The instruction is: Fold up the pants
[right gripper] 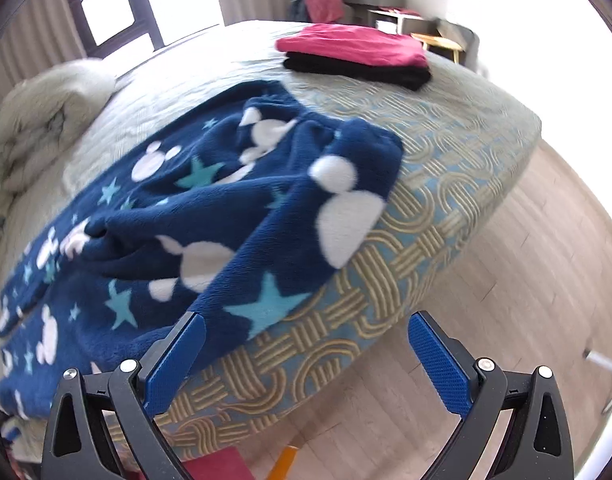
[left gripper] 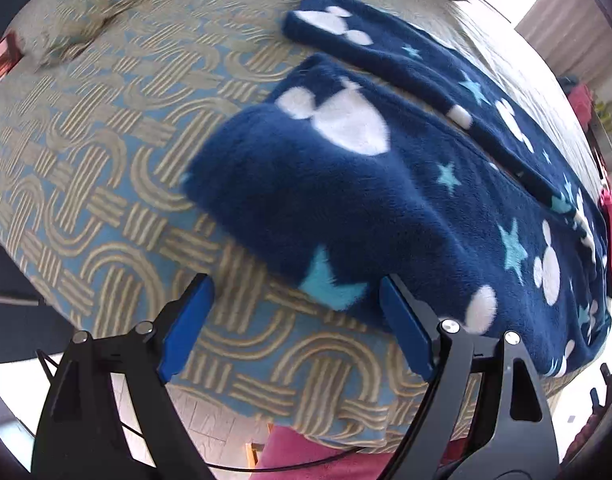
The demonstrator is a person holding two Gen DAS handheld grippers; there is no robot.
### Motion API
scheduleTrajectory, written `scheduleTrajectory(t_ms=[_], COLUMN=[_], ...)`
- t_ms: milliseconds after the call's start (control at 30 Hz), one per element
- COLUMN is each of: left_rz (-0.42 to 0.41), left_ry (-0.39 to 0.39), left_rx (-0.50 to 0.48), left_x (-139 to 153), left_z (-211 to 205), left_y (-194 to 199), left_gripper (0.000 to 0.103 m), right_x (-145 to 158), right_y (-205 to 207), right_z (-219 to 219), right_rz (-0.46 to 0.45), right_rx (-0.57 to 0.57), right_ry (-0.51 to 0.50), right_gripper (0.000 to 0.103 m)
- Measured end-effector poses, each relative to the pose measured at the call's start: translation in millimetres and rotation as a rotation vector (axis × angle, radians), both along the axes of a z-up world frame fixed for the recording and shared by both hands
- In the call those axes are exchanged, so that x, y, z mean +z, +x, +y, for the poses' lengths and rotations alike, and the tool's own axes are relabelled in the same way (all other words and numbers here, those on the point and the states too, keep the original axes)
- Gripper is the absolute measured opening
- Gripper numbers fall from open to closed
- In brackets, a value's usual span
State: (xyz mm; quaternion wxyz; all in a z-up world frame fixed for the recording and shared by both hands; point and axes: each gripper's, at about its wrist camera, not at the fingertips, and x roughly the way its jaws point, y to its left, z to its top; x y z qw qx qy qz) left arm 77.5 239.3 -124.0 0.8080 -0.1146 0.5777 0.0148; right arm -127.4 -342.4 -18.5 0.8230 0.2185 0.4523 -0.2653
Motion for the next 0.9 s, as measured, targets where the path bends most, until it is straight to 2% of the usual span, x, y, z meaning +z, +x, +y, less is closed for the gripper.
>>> scheduleTrajectory(t_ms=[167,367,533,700,900], left_rz=[0.020,0.047,0.049,0.034,0.044], left_ry=[-0.021,-0.008,-0.046,-0.140,-0.160], left_rx=[0.020,0.053,0.082,0.152,0.184], left_x=[-3,-6,0,-2,-5], left_z=[-11,-10,3,23,32], left_y=[15,12,0,-1,9], left_gripper=[0.085,0.085,0.085,0.085,0.085], right_x=[-12,-37,-48,-55,-56], right_y=[-13,-1,9,24,36], right_z=[-28,-49,-55,-51,-42], right_rz=[-0.063,-0.123,-0.136,-0.115,-0.120], right_rx=[-0.077,-0.142,-0.172,-0.150,-0.122], right_ry=[0.147,0.334,0.362,0.375,0.387], right_gripper=[0.103,0.103,0.103,0.103,0.103])
